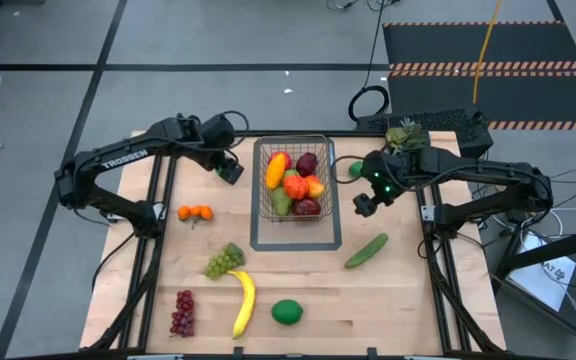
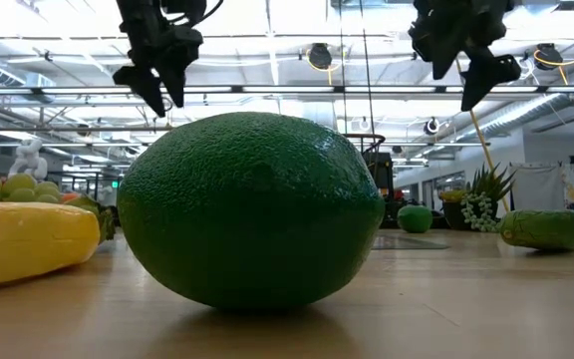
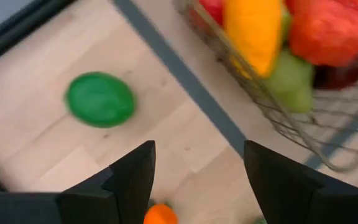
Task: Build produce basket
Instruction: Put the top left green lime into the gold wire basket
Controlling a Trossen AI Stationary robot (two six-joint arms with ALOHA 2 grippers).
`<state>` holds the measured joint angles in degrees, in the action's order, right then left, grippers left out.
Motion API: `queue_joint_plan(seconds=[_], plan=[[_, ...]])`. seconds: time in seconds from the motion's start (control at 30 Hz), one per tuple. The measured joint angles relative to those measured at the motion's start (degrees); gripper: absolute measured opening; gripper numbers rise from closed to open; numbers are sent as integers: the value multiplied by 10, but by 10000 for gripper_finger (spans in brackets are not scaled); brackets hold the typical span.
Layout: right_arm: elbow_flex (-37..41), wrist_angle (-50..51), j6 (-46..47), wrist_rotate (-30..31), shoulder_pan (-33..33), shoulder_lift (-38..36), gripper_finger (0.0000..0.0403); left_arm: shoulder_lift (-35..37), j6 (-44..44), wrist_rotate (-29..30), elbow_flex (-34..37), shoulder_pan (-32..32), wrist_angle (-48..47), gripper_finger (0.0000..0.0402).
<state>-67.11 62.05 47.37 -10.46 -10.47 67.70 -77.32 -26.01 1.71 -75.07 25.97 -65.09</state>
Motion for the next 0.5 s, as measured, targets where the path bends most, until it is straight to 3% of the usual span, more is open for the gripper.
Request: queue_joint_plan(seconds=[0.1, 0.27, 0.5], plan=[[0, -9, 25, 1, 1, 0, 334, 0, 15, 6, 0, 16, -11, 241], [0, -12, 54, -1, 1, 0, 334, 0, 192, 3, -1, 24, -15, 241], [0, -15, 60, -2, 1, 0, 334, -14, 236, -29, -1, 49, -21, 241]])
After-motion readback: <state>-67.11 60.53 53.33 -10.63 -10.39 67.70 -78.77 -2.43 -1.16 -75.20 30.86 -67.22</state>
